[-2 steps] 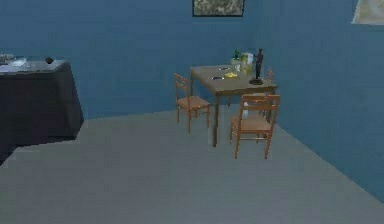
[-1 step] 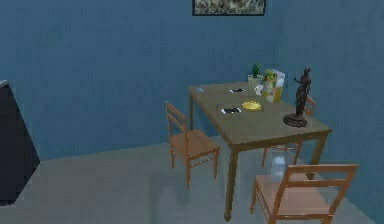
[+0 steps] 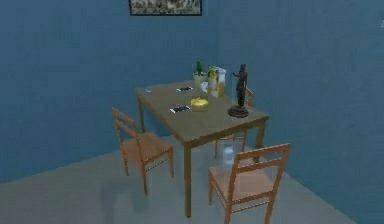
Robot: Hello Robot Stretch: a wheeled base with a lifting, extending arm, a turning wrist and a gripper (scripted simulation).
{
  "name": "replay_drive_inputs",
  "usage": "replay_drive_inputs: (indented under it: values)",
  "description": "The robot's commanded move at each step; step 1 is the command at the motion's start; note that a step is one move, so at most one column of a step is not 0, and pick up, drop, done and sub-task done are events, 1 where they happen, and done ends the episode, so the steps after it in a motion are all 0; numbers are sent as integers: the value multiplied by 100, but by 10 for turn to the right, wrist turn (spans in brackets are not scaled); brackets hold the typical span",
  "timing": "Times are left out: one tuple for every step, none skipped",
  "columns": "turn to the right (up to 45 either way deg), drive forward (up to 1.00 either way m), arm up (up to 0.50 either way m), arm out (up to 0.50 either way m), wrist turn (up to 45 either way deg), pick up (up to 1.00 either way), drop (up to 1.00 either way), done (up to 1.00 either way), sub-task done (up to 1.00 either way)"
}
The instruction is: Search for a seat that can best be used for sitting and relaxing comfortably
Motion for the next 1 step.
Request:
replay_drive_inputs:
  values:
    - [0, 5, 0, 0, 0, 0, 0, 0, 0]
